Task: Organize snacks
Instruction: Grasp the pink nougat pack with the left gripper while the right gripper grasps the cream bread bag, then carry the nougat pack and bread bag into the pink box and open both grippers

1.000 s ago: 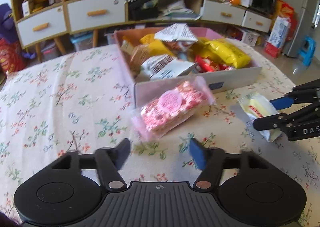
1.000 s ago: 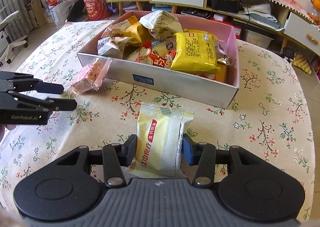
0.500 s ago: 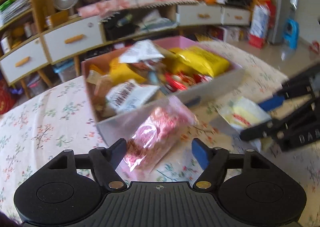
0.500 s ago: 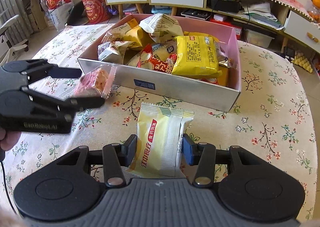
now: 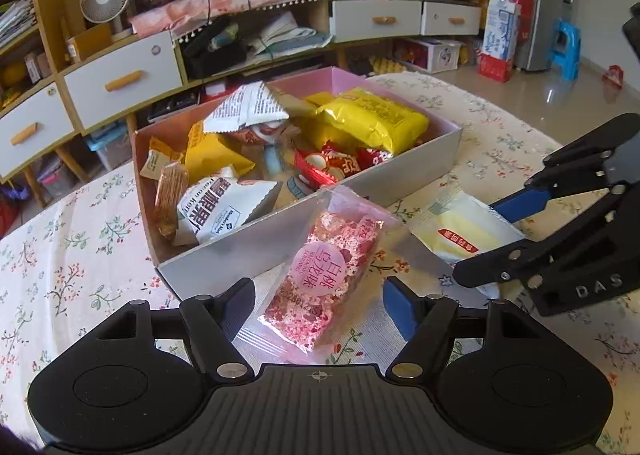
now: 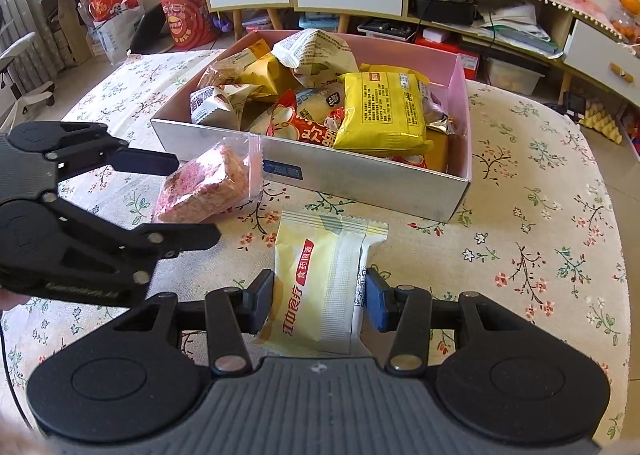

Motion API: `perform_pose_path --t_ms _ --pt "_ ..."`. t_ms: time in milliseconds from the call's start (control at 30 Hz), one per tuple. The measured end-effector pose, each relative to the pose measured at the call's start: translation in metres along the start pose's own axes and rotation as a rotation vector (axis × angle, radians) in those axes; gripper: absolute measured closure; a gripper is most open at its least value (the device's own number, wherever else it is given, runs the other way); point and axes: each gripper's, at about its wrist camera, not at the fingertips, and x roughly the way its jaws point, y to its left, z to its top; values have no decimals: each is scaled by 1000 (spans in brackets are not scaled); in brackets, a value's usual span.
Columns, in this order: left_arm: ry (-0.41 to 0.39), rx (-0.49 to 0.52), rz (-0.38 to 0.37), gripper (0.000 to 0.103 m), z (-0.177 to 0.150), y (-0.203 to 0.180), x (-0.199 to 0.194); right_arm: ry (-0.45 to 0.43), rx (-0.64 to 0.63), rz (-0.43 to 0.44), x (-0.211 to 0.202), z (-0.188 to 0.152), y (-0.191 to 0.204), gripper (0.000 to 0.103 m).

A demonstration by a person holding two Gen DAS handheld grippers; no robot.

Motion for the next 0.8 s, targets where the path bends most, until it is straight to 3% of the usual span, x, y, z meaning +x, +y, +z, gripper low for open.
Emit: perform_pose_path --t_ms 100,200,533,800 --pt "22 5 11 60 1 -6 4 -1 -3 -2 0 0 2 59" --pt "43 24 9 73 1 -13 4 -7 -5 -4 -2 1 3 59" --pt "82 -65 -8 73 3 -10 -8 -29 -14 -10 -9 4 3 59" --pt "32 -78 -10 73 18 -9 -36 -75 5 -15 -24 16 -1 59"
